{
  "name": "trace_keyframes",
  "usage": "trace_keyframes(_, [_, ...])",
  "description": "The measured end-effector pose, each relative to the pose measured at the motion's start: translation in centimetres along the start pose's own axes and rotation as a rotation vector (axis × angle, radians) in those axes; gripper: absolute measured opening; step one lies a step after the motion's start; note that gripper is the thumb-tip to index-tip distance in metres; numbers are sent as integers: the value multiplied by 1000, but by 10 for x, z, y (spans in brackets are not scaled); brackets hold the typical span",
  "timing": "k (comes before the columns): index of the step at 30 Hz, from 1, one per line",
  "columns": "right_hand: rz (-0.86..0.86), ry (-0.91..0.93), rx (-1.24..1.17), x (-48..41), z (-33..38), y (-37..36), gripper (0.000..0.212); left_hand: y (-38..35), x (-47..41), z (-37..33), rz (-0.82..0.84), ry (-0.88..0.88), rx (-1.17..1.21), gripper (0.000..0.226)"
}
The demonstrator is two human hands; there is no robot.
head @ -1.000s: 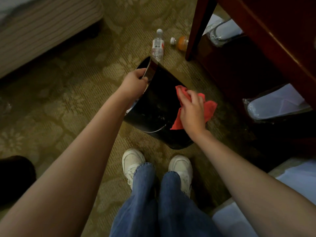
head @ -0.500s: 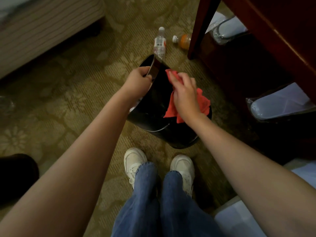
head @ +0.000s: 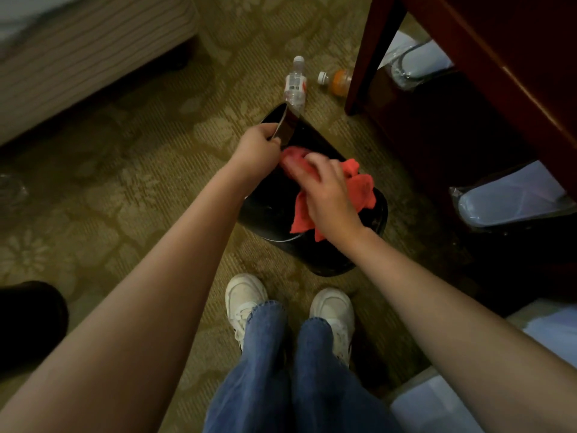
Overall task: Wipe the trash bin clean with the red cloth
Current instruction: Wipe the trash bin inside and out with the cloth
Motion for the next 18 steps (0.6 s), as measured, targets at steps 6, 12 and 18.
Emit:
trace_keyframes(6, [-148, -26, 77, -4, 6, 0, 51, 1, 0, 6, -7, -1, -3, 31])
trace_keyframes(12, [-5, 179, 161, 21, 33, -26, 43, 16, -1, 20, -69, 56, 13, 31])
trace_keyframes(18, [-76, 41, 147, 8, 13, -12, 47, 22, -2, 16, -78, 43, -56, 20])
Point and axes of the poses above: each hand's wrist, its own x-axis away from the middle knuckle, its own y-axis out of the back of the hand, z = x × y, the point moved 9 cm from there along -x, towards the middle knuckle, and after that the axes turned 5 degrees about -y, right-handed, at the moved point
